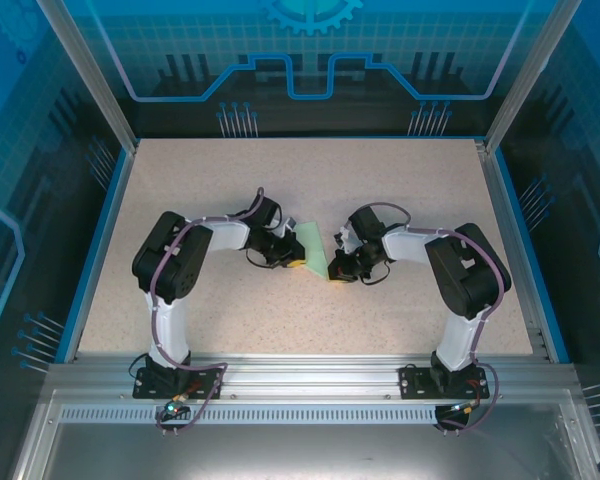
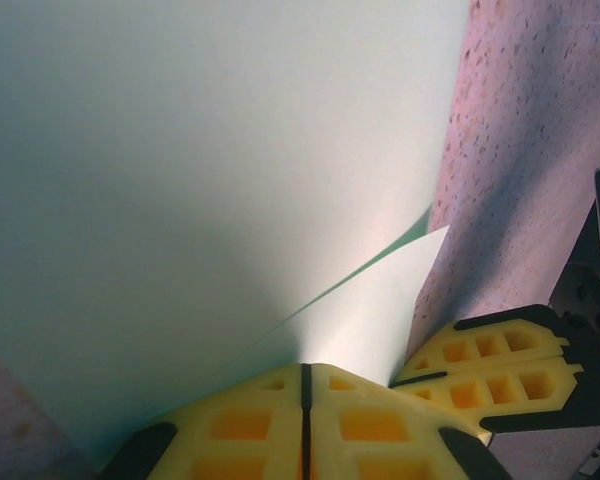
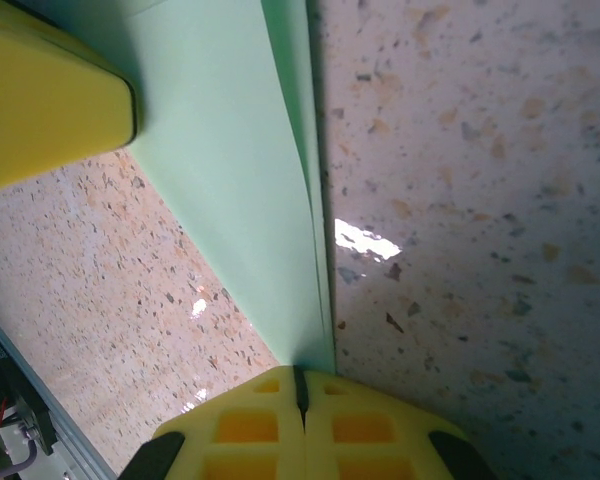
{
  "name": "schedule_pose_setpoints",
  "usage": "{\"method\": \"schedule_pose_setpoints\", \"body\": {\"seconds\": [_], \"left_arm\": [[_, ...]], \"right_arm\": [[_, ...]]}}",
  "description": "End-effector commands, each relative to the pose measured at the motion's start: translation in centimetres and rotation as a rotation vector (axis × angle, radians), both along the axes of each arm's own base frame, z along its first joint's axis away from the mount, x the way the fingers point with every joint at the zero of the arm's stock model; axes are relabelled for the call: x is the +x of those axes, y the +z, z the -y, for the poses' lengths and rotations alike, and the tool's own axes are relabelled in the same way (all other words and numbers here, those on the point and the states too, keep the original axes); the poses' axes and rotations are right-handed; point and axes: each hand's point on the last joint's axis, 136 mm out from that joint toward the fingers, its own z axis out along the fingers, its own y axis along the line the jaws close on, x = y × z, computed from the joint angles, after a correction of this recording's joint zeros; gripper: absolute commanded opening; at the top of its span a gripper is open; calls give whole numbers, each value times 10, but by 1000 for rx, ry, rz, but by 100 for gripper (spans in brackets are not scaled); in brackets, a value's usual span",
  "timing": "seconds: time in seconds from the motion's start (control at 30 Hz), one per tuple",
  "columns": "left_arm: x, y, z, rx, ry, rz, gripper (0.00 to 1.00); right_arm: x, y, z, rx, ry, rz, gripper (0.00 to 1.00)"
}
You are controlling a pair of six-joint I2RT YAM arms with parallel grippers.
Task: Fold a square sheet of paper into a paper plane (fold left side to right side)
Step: Fourth fold the wing at the center of the table.
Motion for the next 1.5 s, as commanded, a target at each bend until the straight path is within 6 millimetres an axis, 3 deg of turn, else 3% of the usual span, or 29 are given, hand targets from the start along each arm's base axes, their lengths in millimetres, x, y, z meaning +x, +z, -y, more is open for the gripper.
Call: {"method": "schedule_pose_setpoints", "body": {"seconds": [0.0, 0.4, 0.6, 0.73, 0.83, 0.93, 1.17, 1.33, 1.47], "left_arm": [[9, -49, -72, 262, 146, -36, 10], [23, -40, -95, 248, 184, -14, 14], [32, 13, -93, 188, 191, 82, 26], [25, 49, -95, 169, 210, 147, 40], [14, 63, -94, 125, 228, 163, 46], [4, 65, -83, 31, 241, 152, 52], [-5, 45, -59, 0, 219, 103, 56], [-6, 39, -48, 7, 197, 87, 57], [-6, 35, -41, 12, 185, 77, 59]], "right_arm": [[-41, -54, 52, -296, -20, -158, 2], [-40, -51, 47, -266, -6, -140, 2], [-17, -18, 25, -135, 16, -2, 9], [0, 19, 21, -99, 40, 144, 27], [10, 41, 27, -122, 59, 252, 39], [16, 51, 27, -141, 97, 303, 47], [33, 47, 5, -119, 177, 318, 55], [46, 40, -9, -90, 219, 317, 53], [52, 39, -21, -39, 244, 314, 42]]}}
